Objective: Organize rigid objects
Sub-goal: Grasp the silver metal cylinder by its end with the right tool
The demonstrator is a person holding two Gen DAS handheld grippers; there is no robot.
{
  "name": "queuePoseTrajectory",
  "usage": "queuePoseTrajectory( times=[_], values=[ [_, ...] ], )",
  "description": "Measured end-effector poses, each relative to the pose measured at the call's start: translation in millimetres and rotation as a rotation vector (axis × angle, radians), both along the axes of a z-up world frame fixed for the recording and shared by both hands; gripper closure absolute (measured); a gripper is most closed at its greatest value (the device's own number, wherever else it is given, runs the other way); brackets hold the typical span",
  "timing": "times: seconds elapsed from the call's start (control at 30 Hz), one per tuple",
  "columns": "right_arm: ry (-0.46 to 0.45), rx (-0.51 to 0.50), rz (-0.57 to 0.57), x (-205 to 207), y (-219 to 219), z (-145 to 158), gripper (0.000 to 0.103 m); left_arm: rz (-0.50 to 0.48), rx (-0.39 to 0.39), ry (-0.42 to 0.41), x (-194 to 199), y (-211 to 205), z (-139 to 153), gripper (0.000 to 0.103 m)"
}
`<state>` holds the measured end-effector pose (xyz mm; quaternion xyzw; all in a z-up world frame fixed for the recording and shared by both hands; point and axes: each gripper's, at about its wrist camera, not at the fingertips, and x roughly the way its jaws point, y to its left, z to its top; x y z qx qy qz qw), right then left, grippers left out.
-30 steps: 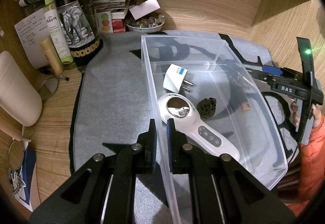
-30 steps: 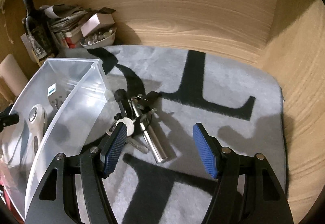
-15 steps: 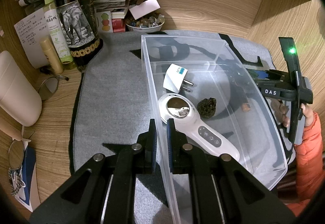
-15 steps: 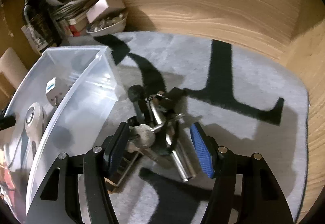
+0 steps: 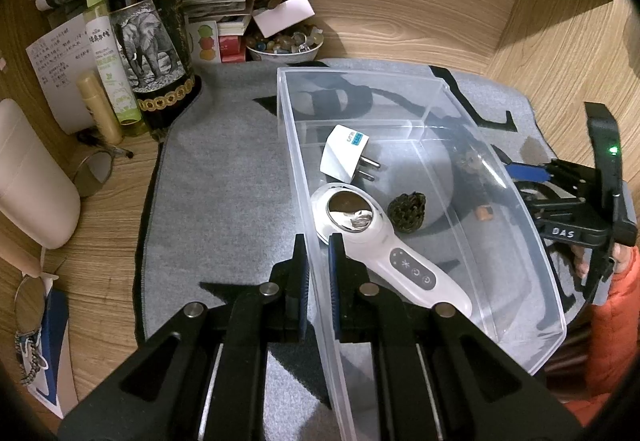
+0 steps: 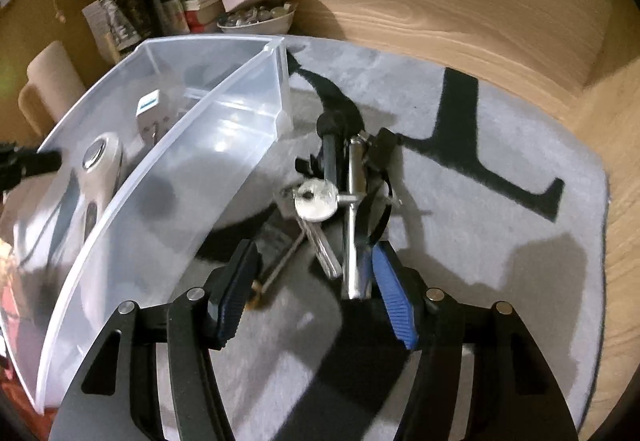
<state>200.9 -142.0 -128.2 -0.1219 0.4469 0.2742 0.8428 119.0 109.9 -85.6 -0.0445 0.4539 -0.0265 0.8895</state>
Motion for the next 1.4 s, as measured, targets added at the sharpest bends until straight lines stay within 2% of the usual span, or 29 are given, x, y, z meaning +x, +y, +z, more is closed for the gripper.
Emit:
queuePoseTrajectory(
  times=[0.17,0.23,0.3,0.43,0.57,0.63,0.7,0.77,0.93,1.4],
  values=[
    [-0.03,0.019,-0.068,2,-20,8,0.047,0.0,-0.001,0.0,0,-1,-1,0.094],
    [-0.026,0.008,-0.097,9,-24,6,0.053,0.0,-0.001,0.0,0,-1,-1,0.094],
    [-0.002,0.002,-0.111,17,-24,-1,0.063,-0.001,-0.001,0.001,0,-1,-1,0.094],
    [0.017,-0.013,-0.117,30,-12,-14,0.068,-0.001,0.001,0.001,0,-1,-1,0.094],
    [-0.002,-0.018,-0.118,35,-2,-15,0.068,0.0,0.0,0.001,0,-1,-1,0.094],
    [-0.012,-0.019,-0.117,37,2,-16,0.073,0.0,0.0,0.001,0,-1,-1,0.094],
    [-0.032,-0.026,-0.102,37,7,-16,0.085,-0.001,0.001,0.001,0,-1,-1,0.094],
    [-0.042,-0.033,-0.093,35,10,-15,0.089,-0.003,0.001,0.002,0,-1,-1,0.094],
    [-0.047,-0.008,-0.101,31,1,-9,0.089,-0.003,0.003,0.002,0,-2,-1,0.094],
    [-0.187,0.047,-0.116,3,-17,45,0.089,-0.003,0.004,0.0,1,-1,-1,0.095]
  ],
)
